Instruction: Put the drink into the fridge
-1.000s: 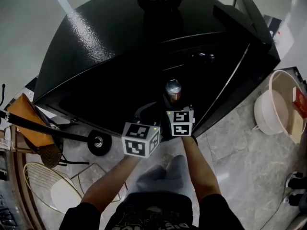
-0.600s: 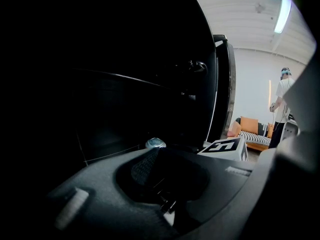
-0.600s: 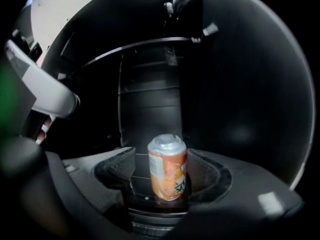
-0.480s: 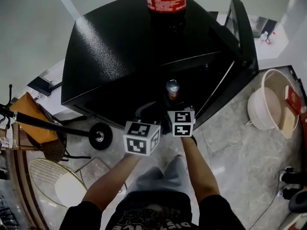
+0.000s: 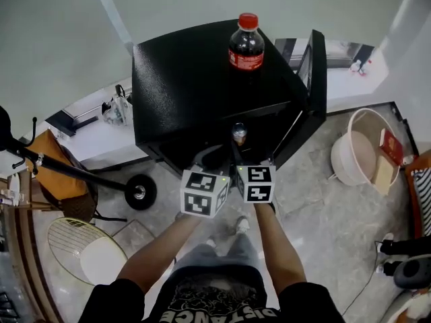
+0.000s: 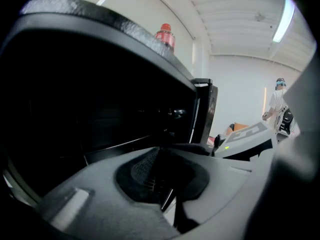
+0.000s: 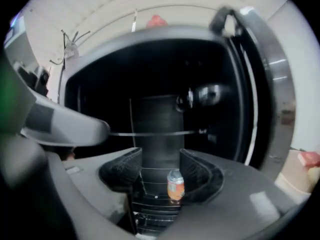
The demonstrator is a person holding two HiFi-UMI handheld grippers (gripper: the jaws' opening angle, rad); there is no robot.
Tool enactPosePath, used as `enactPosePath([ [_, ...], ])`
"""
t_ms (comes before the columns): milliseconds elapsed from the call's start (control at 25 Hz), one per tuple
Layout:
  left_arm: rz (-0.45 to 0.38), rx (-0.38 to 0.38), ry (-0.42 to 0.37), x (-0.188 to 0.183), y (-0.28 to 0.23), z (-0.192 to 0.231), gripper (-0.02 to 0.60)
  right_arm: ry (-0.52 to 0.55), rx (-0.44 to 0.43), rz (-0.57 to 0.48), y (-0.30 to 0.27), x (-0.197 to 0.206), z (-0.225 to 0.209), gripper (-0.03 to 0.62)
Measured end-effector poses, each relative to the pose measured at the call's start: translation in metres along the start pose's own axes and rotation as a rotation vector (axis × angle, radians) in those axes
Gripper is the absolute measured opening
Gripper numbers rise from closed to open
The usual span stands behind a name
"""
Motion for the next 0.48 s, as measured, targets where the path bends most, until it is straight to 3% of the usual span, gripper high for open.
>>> enactPosePath([
  [480, -0.064, 0.058, -0.034, -0.052, 0.053, -0.032, 0.006, -0.029, -0.002, -0.023, 0.104, -0.083, 0.022, 0.164],
])
Point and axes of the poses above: the fingertips, and each gripper's own axes: y backward along the fingers, z to its left, x out of its underside, the point moved 9 cm from there along y, backward along the fingers, and after that the axes turned 1 degree about z, right-handed, at the moved point
